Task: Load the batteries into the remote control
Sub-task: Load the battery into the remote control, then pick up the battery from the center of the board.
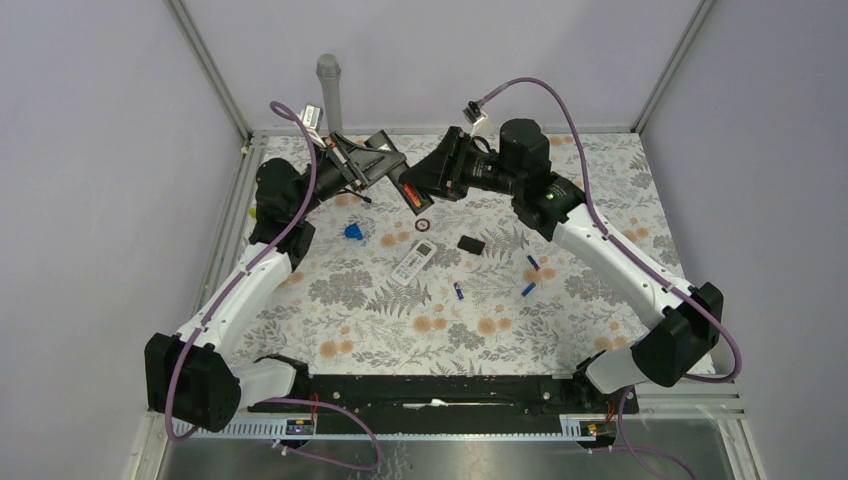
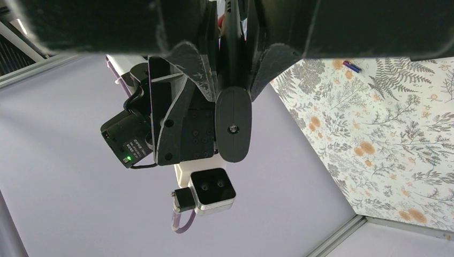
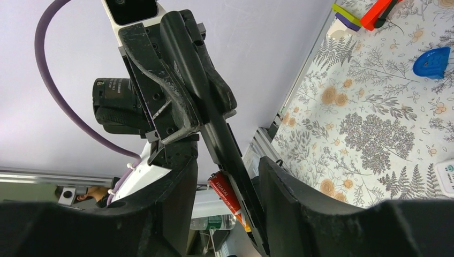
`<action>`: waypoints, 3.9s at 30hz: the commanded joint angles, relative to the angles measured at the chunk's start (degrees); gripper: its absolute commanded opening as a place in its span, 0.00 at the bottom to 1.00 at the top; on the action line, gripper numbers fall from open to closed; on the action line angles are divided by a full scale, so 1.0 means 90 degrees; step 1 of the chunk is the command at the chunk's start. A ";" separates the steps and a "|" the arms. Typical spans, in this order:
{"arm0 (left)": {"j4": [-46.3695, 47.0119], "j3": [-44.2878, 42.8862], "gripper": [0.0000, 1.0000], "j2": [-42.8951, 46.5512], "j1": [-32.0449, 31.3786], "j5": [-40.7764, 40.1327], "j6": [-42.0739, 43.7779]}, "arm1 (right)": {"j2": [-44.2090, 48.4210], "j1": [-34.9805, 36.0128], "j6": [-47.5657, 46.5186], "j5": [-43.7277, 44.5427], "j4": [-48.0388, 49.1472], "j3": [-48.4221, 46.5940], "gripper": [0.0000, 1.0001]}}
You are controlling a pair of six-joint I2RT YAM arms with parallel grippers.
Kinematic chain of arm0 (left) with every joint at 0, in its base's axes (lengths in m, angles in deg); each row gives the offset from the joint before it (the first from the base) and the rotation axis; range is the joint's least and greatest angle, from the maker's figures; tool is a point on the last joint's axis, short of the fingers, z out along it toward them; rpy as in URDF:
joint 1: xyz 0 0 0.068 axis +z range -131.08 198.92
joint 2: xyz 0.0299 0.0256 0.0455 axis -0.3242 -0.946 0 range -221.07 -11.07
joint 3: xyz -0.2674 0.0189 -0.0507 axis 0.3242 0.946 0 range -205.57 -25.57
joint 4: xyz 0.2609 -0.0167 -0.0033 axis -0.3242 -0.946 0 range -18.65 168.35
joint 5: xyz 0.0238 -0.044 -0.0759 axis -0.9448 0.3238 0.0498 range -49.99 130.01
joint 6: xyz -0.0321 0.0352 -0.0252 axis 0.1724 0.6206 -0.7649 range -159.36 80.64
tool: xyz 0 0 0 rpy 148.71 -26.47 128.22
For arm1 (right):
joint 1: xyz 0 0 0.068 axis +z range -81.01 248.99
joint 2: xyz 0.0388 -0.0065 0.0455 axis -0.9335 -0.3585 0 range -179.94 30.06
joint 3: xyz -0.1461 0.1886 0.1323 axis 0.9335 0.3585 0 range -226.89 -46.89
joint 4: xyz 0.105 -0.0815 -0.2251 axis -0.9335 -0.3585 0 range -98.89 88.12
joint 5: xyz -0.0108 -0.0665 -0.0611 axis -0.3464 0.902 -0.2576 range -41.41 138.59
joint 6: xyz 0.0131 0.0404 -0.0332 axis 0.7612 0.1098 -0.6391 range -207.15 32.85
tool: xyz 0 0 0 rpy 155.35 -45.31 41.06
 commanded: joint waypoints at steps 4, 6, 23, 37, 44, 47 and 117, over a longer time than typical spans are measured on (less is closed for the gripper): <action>0.0179 -0.0310 0.00 0.0097 -0.0006 -0.0299 0.0029 | 0.0010 0.0030 -0.0183 -0.0399 -0.0022 -0.0141 0.51; 0.0197 -0.0311 0.00 0.0102 -0.0006 -0.0315 0.0012 | -0.0023 0.0032 -0.0208 -0.0400 -0.0030 -0.0166 0.50; 0.0142 -0.0578 0.00 0.0071 0.0002 -0.0371 -0.0271 | 0.0015 0.0033 -0.0171 -0.0459 -0.0025 0.0176 0.43; 0.0493 -0.1059 0.00 -0.0262 0.0188 -0.0016 -0.2055 | 0.0100 0.0037 -0.0865 -0.0223 0.0497 0.0717 0.43; -0.0301 -0.1157 0.00 -0.0123 0.0217 -0.0014 -0.1502 | 0.0009 0.0024 -0.1036 -0.0188 0.0624 0.0457 0.55; -0.0692 -0.1034 0.00 -0.0002 0.0277 -0.0088 -0.0906 | 0.0193 -0.0109 -0.0906 -0.0323 0.1001 0.0486 0.76; -0.3231 -0.0920 0.00 -0.0217 0.1156 -0.0229 0.2337 | -0.2809 0.0921 -0.4071 0.4994 -0.4223 0.1080 0.04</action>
